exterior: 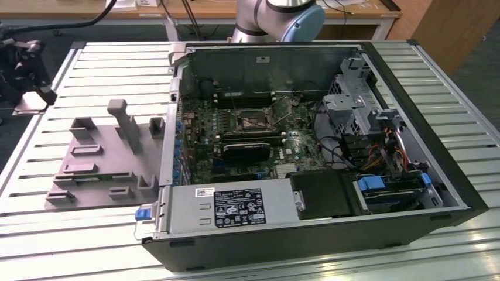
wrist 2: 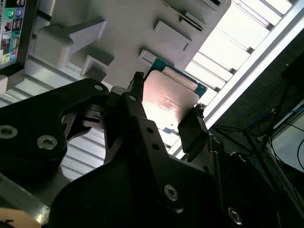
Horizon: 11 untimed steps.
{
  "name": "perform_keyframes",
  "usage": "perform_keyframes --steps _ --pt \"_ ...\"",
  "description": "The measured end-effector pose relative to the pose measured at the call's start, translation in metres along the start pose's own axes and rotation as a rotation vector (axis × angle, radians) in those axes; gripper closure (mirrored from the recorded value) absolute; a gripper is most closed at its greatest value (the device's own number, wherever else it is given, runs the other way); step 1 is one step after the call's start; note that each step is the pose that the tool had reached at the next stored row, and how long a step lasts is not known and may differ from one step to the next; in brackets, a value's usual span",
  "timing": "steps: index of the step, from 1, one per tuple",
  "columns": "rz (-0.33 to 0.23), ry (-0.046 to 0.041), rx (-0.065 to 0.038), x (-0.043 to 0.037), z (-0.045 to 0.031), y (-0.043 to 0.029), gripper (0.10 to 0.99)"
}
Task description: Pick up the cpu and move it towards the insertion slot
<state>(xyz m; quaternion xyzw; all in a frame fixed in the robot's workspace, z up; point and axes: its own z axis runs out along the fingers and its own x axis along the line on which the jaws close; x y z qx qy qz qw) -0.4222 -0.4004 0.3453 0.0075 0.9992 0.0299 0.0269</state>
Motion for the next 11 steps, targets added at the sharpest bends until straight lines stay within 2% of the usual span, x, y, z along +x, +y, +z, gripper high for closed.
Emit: perform_keyframes --steps 11 --pt "0.0 0.0001 0.002 -0.0017 -0.0314 0.0019 0.549"
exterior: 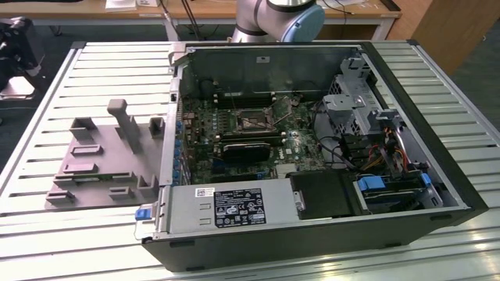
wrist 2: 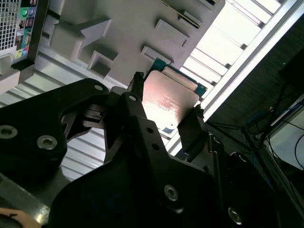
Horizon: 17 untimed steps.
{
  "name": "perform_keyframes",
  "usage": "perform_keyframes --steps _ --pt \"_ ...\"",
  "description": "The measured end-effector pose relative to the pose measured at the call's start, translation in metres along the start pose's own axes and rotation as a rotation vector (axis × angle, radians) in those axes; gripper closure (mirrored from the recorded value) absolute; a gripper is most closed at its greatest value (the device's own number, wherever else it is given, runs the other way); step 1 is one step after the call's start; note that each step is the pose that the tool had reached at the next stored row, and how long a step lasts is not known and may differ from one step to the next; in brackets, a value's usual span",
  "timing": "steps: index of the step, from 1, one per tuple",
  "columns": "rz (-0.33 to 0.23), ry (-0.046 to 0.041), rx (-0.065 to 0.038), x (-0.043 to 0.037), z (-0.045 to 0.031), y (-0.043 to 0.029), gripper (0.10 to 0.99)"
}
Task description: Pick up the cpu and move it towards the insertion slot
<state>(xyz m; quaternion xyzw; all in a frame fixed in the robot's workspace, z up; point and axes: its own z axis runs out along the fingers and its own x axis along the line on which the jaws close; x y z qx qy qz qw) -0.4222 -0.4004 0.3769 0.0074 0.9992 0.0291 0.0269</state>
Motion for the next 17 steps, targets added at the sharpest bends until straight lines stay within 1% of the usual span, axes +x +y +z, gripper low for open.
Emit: perform_keyframes --steps 2,4,11,14,17 --pt "0.0 -0.0001 0.0 -0.0003 -0.0049 0.0003 0.549" --pt "0.0 -0.0001 0.001 -0.0004 -0.008 0.0005 0.549" --pt "0.0 0.0 0.001 -0.0008 -0.0088 0.0006 0.549" --pt "0.0 0.0 0.001 -0.0047 -0.0085 0.0006 0.549" --pt "0.0 -0.0001 0.001 -0.0114 -0.0081 0.0007 0.549"
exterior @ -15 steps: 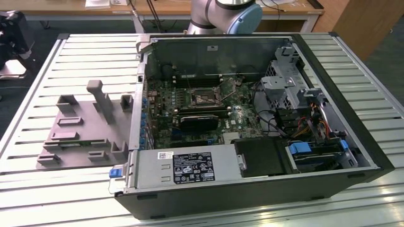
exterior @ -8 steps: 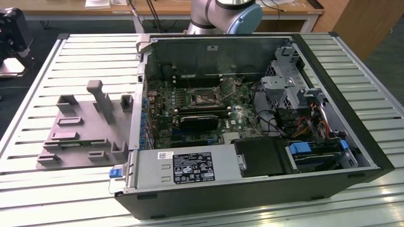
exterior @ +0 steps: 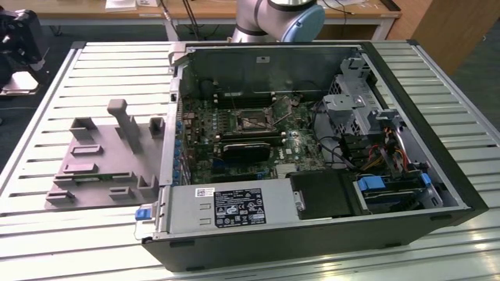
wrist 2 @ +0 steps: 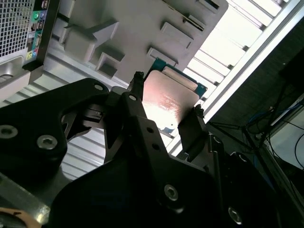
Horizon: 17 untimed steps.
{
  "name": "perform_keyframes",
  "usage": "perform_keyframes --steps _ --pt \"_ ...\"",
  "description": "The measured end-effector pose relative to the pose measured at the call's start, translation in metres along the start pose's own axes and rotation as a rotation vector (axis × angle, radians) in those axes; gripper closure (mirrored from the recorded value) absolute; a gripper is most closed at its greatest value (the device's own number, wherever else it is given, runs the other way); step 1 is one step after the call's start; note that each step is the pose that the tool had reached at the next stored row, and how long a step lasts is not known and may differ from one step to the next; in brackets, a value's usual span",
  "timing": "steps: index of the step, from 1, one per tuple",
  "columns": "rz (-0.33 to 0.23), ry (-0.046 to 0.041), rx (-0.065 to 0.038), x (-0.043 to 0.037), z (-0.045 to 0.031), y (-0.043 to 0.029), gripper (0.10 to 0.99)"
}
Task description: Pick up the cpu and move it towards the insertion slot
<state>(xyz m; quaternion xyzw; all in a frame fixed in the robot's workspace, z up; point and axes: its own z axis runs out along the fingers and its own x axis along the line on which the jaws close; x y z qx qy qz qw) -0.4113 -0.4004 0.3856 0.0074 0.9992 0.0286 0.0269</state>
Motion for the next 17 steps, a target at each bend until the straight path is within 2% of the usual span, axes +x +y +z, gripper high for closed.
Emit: perform_keyframes --steps 9,17 --pt "0.0 0.0002 0.0 -0.0264 0.0014 0.0004 0.549" --pt "0.0 0.0005 0.0 -0.0551 0.003 0.0008 0.549"
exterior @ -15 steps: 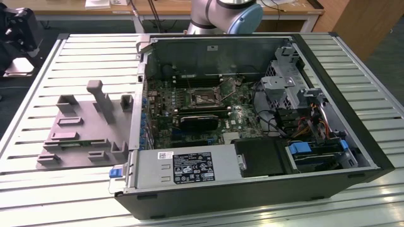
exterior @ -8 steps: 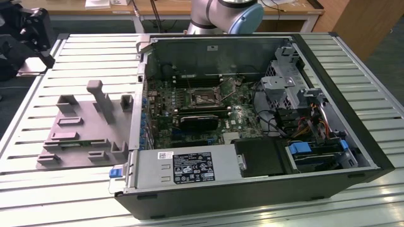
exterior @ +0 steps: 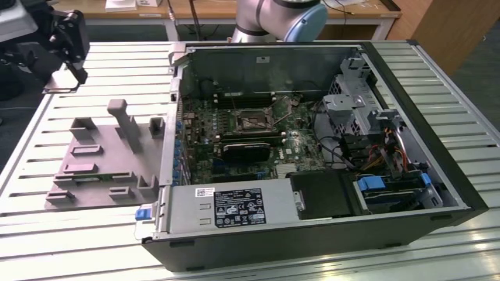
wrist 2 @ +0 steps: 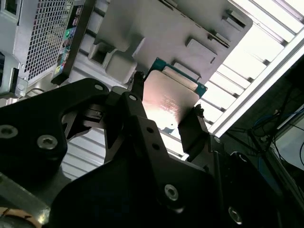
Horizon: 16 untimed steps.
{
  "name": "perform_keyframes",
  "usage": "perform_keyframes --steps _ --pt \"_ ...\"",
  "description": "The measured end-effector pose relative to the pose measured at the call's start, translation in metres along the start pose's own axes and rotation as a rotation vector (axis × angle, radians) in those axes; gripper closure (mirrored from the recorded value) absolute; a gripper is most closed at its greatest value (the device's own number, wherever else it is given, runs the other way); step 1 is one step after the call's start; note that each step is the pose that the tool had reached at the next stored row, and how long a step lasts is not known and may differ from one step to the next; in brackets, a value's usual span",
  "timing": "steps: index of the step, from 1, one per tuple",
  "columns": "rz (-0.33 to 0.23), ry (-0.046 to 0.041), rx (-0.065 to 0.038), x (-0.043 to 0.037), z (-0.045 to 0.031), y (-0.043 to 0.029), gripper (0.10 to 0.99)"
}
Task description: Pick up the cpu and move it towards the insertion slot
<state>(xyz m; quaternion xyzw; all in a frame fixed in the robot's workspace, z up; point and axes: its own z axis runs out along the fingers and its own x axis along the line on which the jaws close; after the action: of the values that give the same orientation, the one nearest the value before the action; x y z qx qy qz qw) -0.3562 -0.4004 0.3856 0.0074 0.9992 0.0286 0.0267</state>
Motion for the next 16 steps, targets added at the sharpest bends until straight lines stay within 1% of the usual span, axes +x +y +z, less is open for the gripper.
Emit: perform_keyframes --steps 16 --pt "0.0 0.0019 0.0 -0.0642 0.0034 0.0008 0.549"
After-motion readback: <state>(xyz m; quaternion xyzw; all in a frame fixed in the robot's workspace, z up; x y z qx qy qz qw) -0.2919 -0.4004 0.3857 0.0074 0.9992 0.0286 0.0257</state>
